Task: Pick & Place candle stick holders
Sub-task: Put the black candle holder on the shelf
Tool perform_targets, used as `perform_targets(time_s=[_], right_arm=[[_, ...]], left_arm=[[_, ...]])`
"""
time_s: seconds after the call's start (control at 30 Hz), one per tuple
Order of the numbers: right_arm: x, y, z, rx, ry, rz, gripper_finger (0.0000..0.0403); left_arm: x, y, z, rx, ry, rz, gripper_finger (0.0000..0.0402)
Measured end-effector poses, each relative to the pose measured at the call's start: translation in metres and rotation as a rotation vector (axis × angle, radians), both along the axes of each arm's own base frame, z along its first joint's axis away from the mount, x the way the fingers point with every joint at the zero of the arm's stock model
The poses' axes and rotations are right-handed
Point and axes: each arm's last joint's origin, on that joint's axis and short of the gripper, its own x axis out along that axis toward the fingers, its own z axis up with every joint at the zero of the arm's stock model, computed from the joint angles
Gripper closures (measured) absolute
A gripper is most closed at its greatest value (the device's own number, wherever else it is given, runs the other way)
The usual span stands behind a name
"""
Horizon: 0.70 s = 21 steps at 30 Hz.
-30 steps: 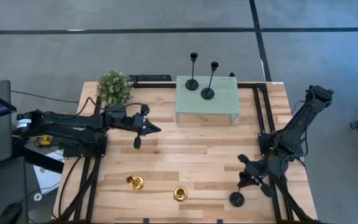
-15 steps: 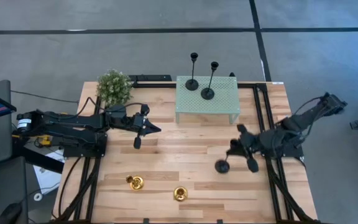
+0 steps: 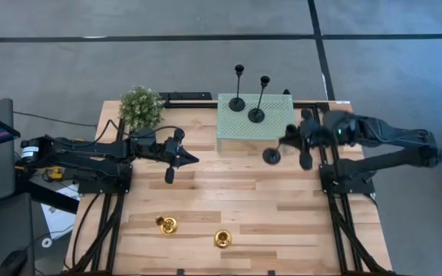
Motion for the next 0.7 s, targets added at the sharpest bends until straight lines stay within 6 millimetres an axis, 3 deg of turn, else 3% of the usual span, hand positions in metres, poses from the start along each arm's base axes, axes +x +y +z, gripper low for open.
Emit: perform_targets(time_s=[0.23, 0.47, 0.7], right_arm=[[-0.003, -0.047, 0.001, -0.020, -0.002, -0.124, 0.0403], [-0.001, -0.101, -0.014, 0.052, 0.051, -0.219, 0.0403], [-0.001, -0.135, -0.009, 0.062, 0.053, -0.268, 0.0403]], left_arm=[[0.000, 0.000, 0.000, 0.004, -0.002, 0.000, 0.0394], [0.000, 0.000, 0.000, 0.004, -0.004, 0.000, 0.0394], [0.000, 0.000, 0.000, 0.005, -0.005, 0.000, 0.0394]])
